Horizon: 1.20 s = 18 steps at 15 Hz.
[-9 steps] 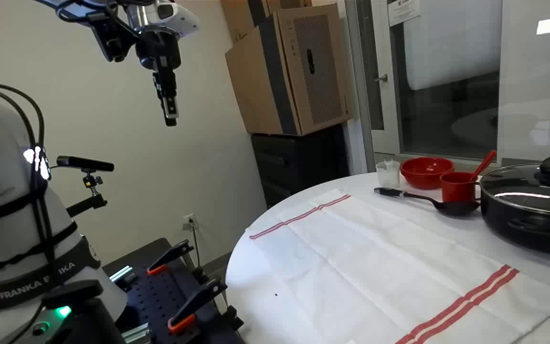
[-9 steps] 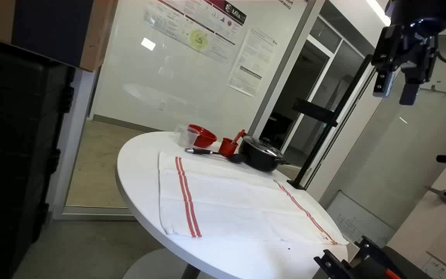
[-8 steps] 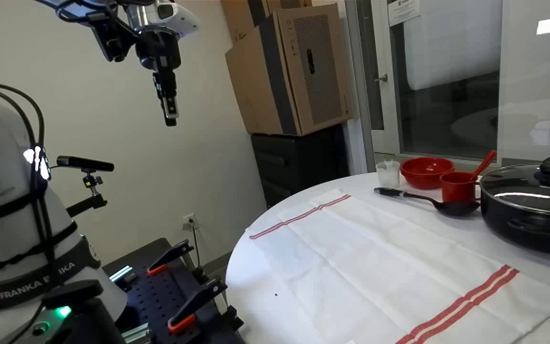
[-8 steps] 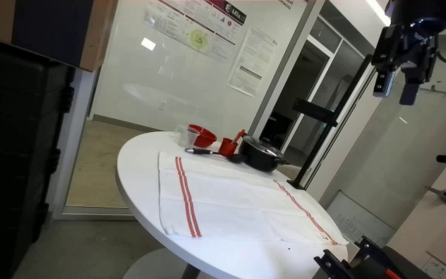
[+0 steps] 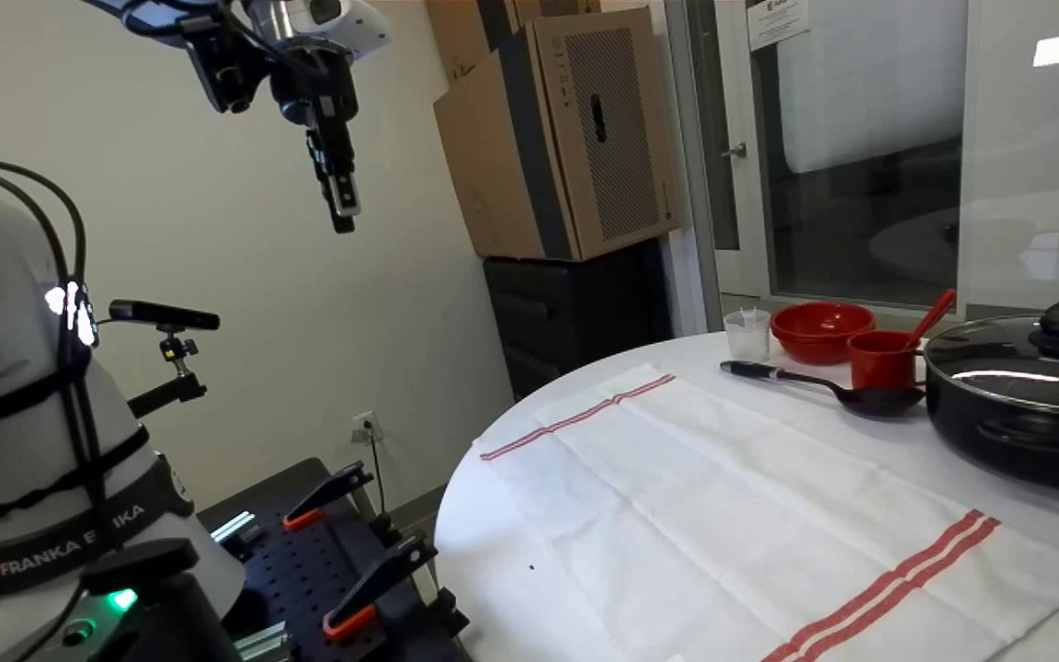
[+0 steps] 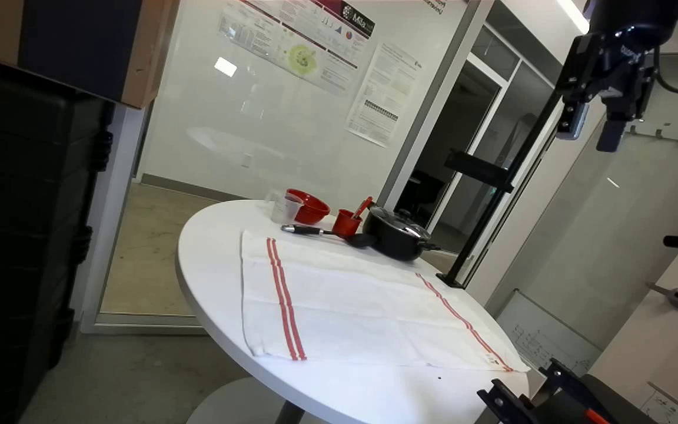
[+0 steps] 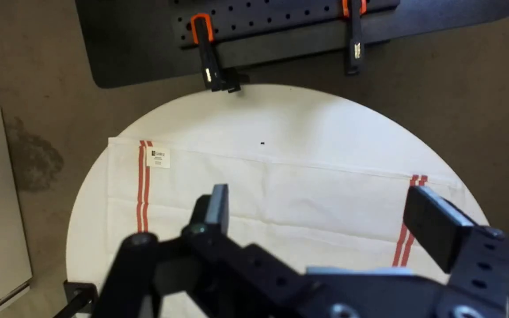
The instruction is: Scrunch up the towel on the table
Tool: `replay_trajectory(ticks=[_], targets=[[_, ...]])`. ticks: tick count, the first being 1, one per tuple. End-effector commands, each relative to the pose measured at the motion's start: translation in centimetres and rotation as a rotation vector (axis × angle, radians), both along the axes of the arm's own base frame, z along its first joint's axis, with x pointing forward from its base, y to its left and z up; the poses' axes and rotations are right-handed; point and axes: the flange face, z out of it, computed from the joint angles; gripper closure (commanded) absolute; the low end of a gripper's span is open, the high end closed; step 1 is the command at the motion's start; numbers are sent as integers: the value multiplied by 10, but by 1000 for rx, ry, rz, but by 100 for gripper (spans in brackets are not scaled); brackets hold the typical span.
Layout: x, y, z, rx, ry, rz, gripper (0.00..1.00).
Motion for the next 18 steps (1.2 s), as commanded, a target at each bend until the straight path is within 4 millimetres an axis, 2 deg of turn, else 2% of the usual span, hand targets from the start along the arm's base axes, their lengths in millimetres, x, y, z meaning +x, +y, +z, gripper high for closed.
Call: replay_trajectory(ticks=[1, 4, 6, 8, 10, 11, 13, 15, 16, 18], targets=[[50, -31, 24, -40, -42, 0, 0], [93, -54, 37, -68, -58, 43, 0], [131, -64, 33, -109, -100, 46, 0], [167, -69, 14, -159, -142, 7, 0], [190, -75, -17, -209, -69, -55, 0], [156, -72, 5, -167, -111, -11, 0], [178, -75, -21, -183, -71, -37, 0], [187, -76, -29, -183, -59, -43, 0], [172, -75, -25, -201, -125, -81, 0], [158, -74, -31, -242, -118, -68, 0]])
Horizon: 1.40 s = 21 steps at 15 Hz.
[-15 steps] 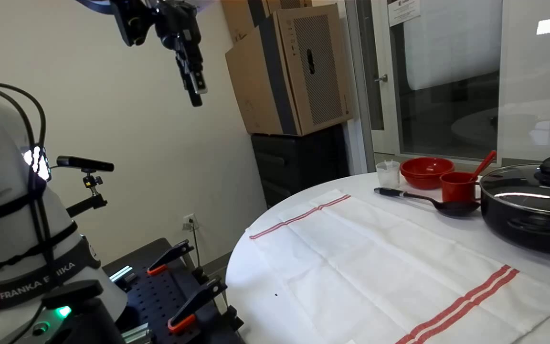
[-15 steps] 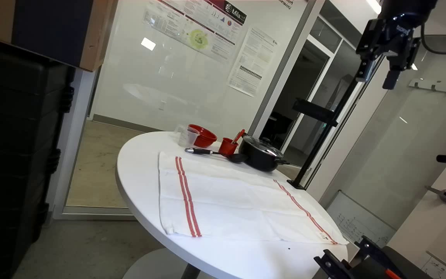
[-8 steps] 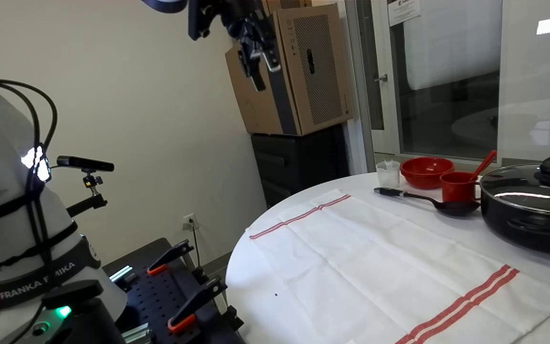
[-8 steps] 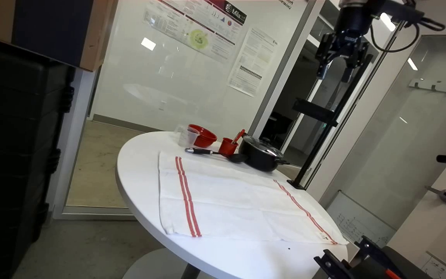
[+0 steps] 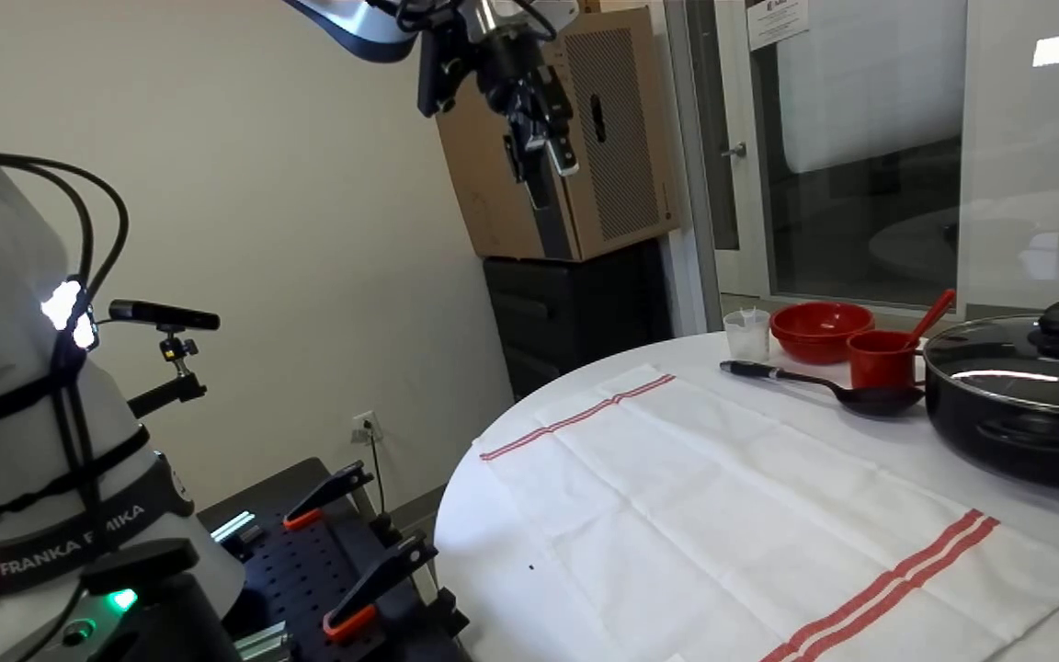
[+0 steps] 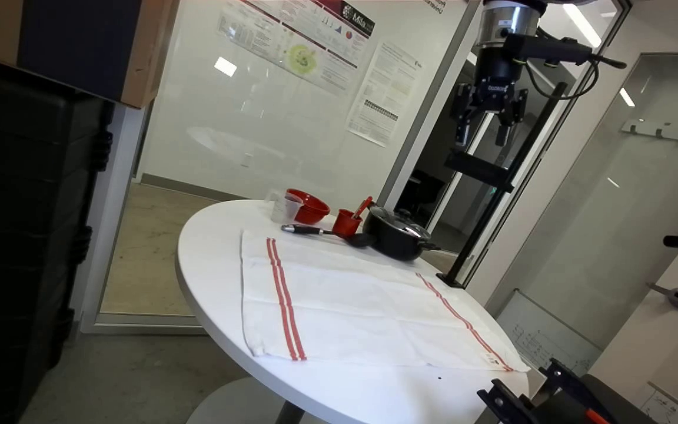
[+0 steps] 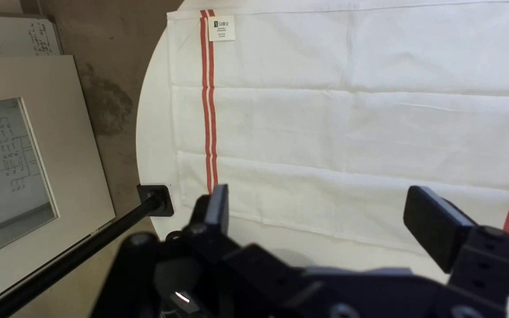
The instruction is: Scrunch up the towel on the table
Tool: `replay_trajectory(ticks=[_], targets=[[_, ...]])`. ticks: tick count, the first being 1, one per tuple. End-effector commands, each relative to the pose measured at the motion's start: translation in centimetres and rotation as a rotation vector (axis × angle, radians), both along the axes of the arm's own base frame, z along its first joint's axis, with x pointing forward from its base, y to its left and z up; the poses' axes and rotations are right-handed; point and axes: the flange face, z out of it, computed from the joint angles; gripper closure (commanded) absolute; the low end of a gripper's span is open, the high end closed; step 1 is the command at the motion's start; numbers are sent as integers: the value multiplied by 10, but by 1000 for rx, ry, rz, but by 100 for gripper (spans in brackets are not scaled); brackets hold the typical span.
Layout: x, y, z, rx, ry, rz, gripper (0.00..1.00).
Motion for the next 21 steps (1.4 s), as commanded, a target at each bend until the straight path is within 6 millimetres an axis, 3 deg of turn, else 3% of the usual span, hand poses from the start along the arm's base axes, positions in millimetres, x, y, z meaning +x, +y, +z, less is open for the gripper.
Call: replay_trajectory(ticks=[1, 6, 12, 14, 21], targets=[[-29, 5, -9, -43, -15, 39, 0], [-35, 11, -24, -25, 65, 220, 0], [15, -18, -29, 34, 28, 354, 0], [36, -28, -45, 39, 40, 325, 0], [109, -47, -145, -1, 227, 239, 0]])
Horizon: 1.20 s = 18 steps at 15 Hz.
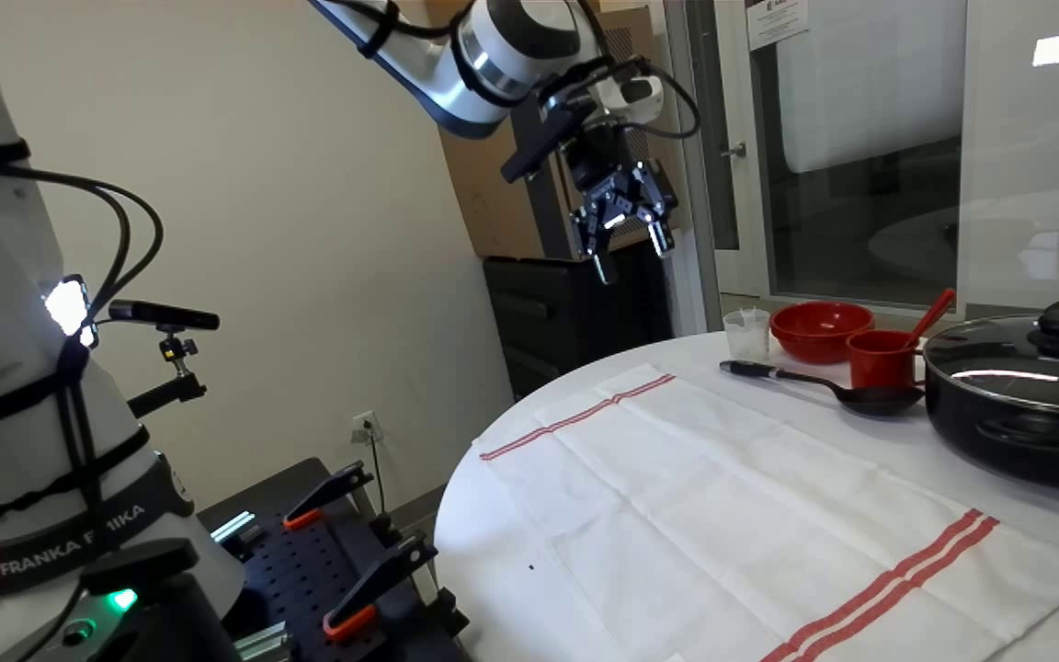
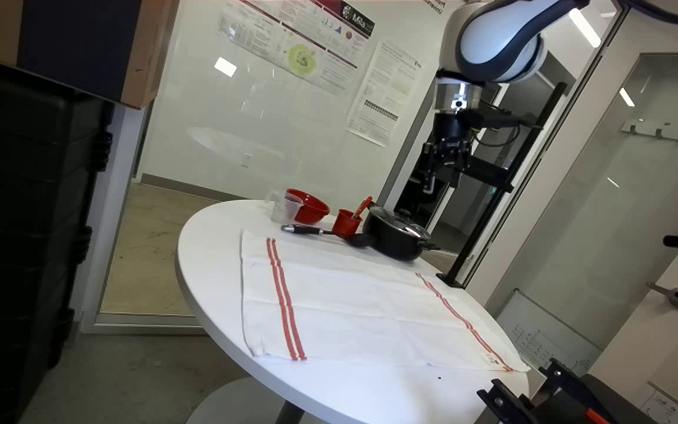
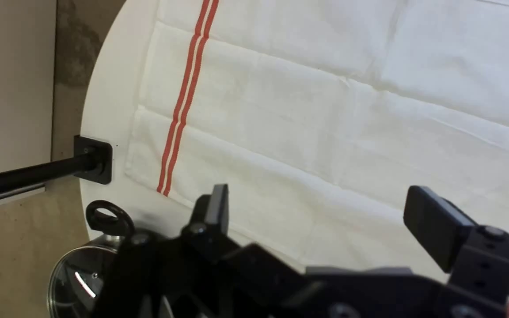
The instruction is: Scrunch up the towel on the table
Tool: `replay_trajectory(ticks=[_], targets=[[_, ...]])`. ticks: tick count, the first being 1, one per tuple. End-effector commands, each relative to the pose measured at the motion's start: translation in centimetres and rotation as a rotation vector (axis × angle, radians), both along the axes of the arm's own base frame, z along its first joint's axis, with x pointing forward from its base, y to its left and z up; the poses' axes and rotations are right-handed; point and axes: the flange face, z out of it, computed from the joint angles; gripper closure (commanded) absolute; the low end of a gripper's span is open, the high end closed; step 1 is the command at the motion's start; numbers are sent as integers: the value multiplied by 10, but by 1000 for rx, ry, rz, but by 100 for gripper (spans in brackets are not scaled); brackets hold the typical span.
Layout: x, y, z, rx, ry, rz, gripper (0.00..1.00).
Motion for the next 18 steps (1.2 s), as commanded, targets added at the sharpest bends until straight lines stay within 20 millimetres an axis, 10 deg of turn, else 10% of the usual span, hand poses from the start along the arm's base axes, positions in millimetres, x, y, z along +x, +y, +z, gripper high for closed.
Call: replay_trajectory(ticks=[1, 11, 18], targets=[[48, -4, -47, -72, 92, -37, 0], [87, -5, -181, -302, 264, -83, 0], [73, 5, -175, -148, 222, 107, 0]])
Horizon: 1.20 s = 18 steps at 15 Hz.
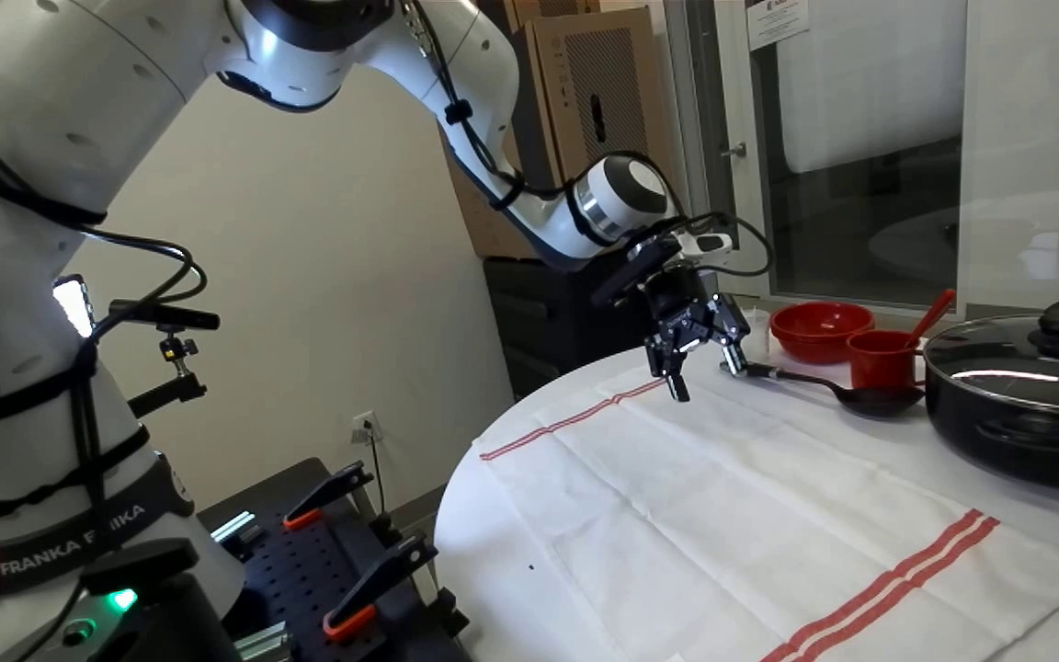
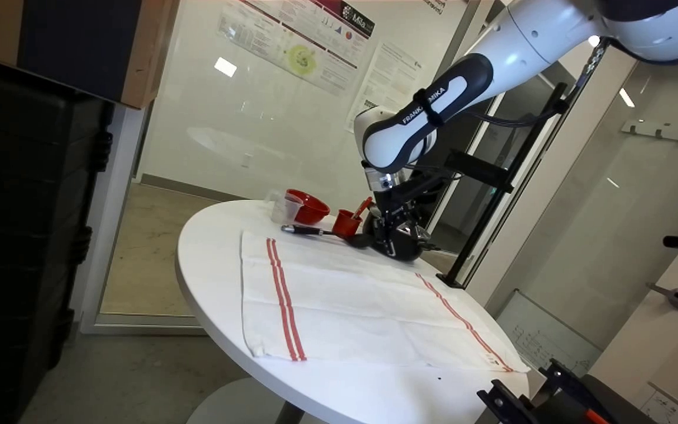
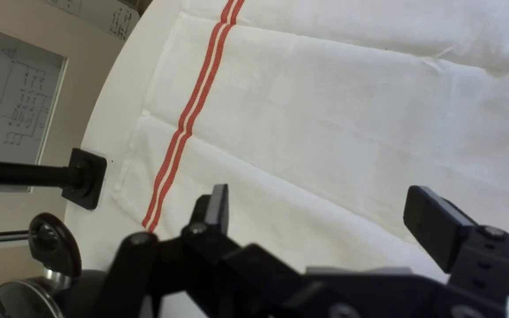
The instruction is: Scrunch up the towel on the table
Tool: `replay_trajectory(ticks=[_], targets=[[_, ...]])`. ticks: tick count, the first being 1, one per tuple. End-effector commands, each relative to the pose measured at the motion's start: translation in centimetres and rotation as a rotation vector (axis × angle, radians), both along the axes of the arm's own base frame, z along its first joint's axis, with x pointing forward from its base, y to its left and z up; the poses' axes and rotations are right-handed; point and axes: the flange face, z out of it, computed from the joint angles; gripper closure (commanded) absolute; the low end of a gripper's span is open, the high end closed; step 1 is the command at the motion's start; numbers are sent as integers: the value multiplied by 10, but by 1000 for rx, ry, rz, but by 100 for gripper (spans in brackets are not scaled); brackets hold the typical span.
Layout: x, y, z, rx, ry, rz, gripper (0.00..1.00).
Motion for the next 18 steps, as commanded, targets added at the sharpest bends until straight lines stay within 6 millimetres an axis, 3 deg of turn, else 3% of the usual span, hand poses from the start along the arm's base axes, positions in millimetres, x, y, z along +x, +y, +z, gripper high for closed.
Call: replay_trajectory(ticks=[1, 5, 8, 12, 14, 18], targets=[[-16, 16, 18, 138, -27, 130, 0], [-50, 26, 10, 297, -47, 232, 0], [-90, 29, -7, 434, -68, 231, 0], [-127, 25, -19, 554, -165, 198, 0], [-136, 21, -15, 543, -264, 179, 0], [-140, 13, 15, 537, -468, 168, 0]])
